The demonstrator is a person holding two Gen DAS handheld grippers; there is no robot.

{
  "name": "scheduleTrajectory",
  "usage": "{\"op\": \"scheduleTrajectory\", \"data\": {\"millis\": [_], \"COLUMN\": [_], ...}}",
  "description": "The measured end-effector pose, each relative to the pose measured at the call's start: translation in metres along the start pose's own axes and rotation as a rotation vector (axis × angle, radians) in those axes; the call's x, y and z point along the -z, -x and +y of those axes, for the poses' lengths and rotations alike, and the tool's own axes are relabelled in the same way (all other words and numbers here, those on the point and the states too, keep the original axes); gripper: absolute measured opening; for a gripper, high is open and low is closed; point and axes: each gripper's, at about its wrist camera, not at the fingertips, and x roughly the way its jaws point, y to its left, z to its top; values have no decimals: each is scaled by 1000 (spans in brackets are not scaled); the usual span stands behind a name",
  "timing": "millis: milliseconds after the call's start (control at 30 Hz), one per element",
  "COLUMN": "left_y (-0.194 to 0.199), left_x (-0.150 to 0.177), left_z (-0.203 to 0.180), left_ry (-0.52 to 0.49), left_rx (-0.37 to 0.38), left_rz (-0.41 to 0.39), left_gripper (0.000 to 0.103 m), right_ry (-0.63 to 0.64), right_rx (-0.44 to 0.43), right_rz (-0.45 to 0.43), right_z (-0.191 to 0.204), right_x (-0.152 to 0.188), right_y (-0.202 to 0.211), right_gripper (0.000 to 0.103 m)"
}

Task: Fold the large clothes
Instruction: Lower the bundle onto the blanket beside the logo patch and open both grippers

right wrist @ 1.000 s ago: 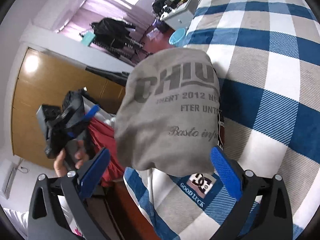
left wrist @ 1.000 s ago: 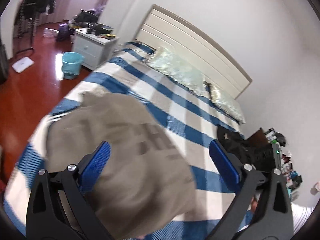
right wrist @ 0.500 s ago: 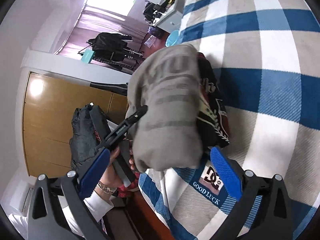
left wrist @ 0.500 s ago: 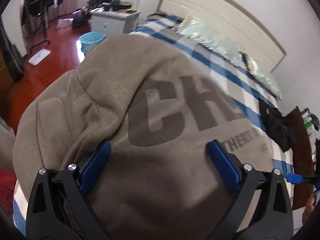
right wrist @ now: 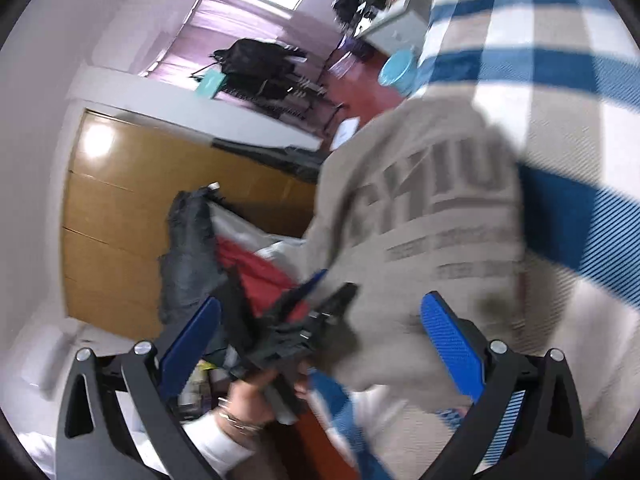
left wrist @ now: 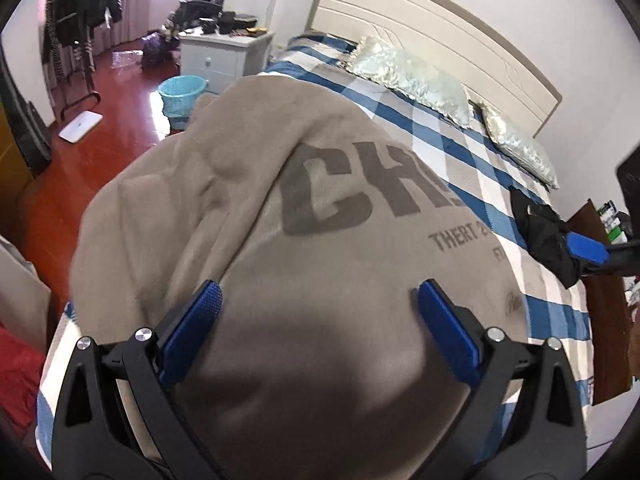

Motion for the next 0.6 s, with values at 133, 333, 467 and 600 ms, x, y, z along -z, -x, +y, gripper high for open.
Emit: {"op": "scheduleTrajectory", "data": {"millis": [133,333,467,600], "left_y": [-9,-33,-21,22], "left_x": [11,7,3,8], "left_z": [12,27,12,-13], "left_ry": [55,93,27,-46], "left_rx": [11,36,6,-48], "left_rz": [8,52,13,-92], "left_gripper": [96,96,97,97], "right_ry": [-99,-183,-175,-87], "right_rx": [4,59,113,149], "right_rz": [71,109,136,121], "right_z": [-31,-64,-60,-32], "right_x": [14,15,11,13], "right_y": [-36,-68,-72,-56], "right_gripper": [99,99,99,99]}}
